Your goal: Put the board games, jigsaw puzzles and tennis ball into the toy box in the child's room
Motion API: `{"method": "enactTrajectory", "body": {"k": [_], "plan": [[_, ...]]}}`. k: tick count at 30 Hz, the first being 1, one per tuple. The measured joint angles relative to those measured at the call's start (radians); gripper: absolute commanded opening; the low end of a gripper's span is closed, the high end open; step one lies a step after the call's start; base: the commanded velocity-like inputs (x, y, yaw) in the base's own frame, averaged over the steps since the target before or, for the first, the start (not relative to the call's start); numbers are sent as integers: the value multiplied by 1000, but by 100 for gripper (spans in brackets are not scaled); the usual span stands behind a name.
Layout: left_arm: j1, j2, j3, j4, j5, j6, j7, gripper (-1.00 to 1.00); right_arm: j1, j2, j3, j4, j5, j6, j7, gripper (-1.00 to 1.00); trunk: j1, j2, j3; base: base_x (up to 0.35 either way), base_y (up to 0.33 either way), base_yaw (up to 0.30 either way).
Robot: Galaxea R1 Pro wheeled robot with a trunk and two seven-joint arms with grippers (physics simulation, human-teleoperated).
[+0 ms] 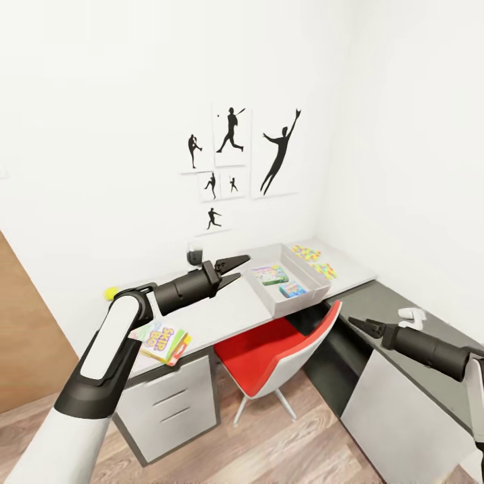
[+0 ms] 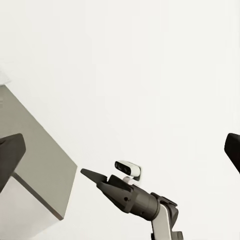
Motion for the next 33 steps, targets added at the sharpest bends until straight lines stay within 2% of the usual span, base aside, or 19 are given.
{"method": "enactTrajectory", "body": {"k": [33], "plan": [[0,7,4,1,0,-2,-6,100,0,2,0,1,0,0,-1,100,0,0,0,-3,293,0]]}}
